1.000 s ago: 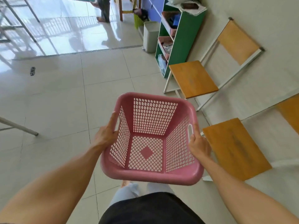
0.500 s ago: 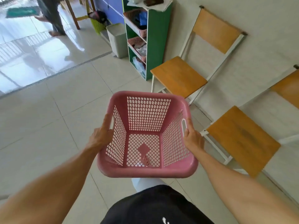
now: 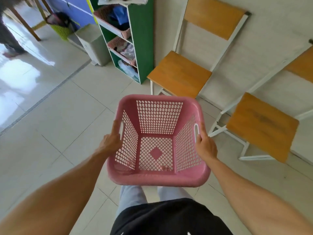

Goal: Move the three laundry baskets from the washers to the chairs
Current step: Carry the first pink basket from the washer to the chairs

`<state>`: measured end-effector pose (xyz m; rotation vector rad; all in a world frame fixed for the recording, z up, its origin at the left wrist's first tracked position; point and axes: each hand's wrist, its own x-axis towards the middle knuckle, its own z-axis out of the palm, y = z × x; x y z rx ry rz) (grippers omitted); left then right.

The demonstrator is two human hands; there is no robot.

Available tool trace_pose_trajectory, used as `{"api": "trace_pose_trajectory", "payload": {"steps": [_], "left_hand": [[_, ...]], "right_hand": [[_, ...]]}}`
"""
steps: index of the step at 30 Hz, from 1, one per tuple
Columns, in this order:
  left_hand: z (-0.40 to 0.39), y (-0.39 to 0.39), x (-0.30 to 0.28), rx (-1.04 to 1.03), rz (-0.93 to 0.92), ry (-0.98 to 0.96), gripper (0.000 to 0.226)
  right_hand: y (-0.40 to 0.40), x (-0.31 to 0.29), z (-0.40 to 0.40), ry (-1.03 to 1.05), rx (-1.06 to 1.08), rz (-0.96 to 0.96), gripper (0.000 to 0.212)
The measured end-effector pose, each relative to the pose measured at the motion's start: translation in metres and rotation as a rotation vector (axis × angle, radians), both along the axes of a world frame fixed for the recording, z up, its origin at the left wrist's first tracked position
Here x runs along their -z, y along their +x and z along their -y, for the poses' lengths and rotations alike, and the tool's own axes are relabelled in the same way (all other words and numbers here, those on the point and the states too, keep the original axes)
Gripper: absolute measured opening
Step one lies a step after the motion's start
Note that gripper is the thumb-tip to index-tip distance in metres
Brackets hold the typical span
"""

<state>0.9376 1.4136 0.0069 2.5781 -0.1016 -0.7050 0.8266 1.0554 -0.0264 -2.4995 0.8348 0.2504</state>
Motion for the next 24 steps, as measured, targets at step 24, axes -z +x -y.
{"api": "trace_pose_trajectory", "payload": {"steps": [24], "left_hand": [[0.019, 0.235, 0.117, 0.732, -0.038, -0.062, 0.100]], "right_hand": [[0.046, 0.061, -0.079, -0.009, 0.551, -0.001, 0.066]]}}
